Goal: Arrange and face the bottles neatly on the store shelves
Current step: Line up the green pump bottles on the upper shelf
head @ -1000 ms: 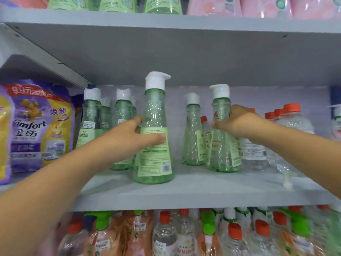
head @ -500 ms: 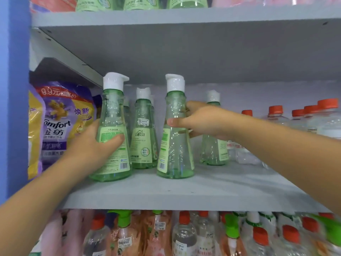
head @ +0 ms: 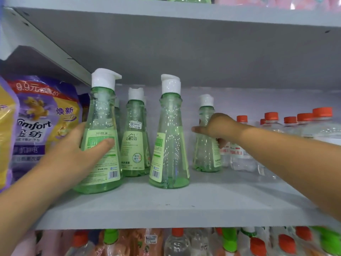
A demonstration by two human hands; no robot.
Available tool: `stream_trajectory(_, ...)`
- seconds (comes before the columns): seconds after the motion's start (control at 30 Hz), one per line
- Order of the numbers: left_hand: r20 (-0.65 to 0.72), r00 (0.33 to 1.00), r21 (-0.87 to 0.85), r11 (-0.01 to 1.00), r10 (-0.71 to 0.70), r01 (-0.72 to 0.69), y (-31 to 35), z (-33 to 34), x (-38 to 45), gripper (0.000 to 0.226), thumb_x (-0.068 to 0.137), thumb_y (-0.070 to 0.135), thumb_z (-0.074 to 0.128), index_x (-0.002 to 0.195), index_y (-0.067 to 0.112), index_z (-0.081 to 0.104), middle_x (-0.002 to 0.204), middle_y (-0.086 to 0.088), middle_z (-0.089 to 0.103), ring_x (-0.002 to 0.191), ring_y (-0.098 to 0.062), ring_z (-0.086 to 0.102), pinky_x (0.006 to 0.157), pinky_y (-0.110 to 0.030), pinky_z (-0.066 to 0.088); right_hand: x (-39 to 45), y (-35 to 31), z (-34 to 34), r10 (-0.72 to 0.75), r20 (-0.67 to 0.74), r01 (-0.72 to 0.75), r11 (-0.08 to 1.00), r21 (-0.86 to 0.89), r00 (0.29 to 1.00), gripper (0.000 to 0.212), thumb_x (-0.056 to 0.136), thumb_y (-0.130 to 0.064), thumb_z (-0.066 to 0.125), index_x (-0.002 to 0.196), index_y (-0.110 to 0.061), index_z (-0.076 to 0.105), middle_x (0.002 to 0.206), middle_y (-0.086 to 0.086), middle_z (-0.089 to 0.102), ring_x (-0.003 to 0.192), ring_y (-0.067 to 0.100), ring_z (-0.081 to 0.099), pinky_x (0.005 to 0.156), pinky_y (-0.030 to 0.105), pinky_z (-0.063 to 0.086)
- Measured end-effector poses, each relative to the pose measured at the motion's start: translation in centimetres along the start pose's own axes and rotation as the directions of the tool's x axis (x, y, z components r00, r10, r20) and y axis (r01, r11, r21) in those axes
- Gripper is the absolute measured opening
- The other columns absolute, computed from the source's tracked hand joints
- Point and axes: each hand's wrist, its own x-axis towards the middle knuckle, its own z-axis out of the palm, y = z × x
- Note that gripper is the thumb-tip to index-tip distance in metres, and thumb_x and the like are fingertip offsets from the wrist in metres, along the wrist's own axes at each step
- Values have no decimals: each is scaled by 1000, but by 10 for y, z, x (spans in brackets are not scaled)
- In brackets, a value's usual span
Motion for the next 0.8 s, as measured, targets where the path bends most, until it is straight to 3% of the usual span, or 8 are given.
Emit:
stream_trajectory(0.2, 5, 1000, 37, 999, -27, 27, -4, -1, 2, 53, 84, 66, 61, 132, 47, 49, 108, 17, 66, 106, -23, 62, 88, -43, 50, 26, -19, 13, -53, 179, -1, 957, 291, 982, 33, 88, -29, 79, 106, -5, 65, 98, 15, 76, 83, 32, 76, 80, 44, 64)
stream_trajectory(0.3, 11, 1000, 3, 1000, -15, 15, -5, 0, 3, 52, 88, 60, 61, 136, 45, 48, 97, 28, 57, 87, -7, 58, 67, -30, 42, 38, -29, 38, -169, 229, 71, 922, 380, 959, 20, 93, -25, 73, 106, -11, 71, 99, 6, 79, 92, 23, 75, 84, 36, 62)
stream_trajectory(0.37, 8, 1000, -16, 1000, -8, 8, -5, 1, 4, 48, 89, 58, 62, 133, 44, 49, 96, 29, 58, 82, 2, 55, 62, -22, 37, 44, -37, 51, -195, 269, 94, 933, 348, 943, 20, 94, -25, 70, 110, -13, 72, 102, 3, 78, 97, 22, 74, 82, 33, 61)
stream_trajectory(0.47, 39, 999, -36, 999, -14, 16, -7, -1, 3, 52, 86, 60, 63, 133, 43, 51, 103, 22, 66, 93, -10, 65, 73, -32, 49, 37, -45, 46, -151, 309, 152, 988, 23, 939, 30, 99, -23, 61, 124, -7, 63, 120, 7, 70, 109, 30, 70, 88, 40, 60)
stream_trajectory(0.53, 37, 999, -44, 999, -16, 18, -7, -1, 3, 51, 88, 58, 62, 135, 44, 49, 103, 23, 65, 93, -10, 65, 72, -30, 48, 23, -50, 28, -148, 296, 99, 980, 174, 944, 42, 106, -35, 50, 129, 0, 57, 116, 13, 70, 92, 31, 73, 77, 41, 63)
stream_trajectory(0.6, 40, 999, -26, 1000, 0, 1, -7, -1, 3, 42, 91, 55, 61, 130, 46, 47, 99, 29, 60, 86, -1, 59, 64, -21, 39, 5, -52, 2, -192, 201, 11, 748, 664, 961, 62, 107, -52, 35, 126, 3, 57, 93, 18, 73, 72, 30, 74, 63, 42, 63)
stream_trajectory(0.67, 50, 999, -18, 1000, 9, -8, -5, -2, 2, 36, 92, 56, 60, 123, 50, 43, 96, 31, 57, 83, 7, 53, 62, -18, 35, -18, -53, -17, -304, 169, -18, 443, 896, 938, 79, 99, -70, 31, 127, 0, 57, 94, 17, 76, 81, 29, 77, 67, 42, 63)
stream_trajectory(0.8, 49, 999, -19, 1000, -2, 3, -5, -2, 2, 34, 92, 57, 60, 119, 48, 44, 95, 29, 58, 84, 7, 53, 61, -19, 36, -65, -58, 4, -463, 222, 198, 697, 689, 858, 54, 87, -54, 66, 126, -16, 64, 113, 3, 77, 104, 19, 74, 95, 46, 58)
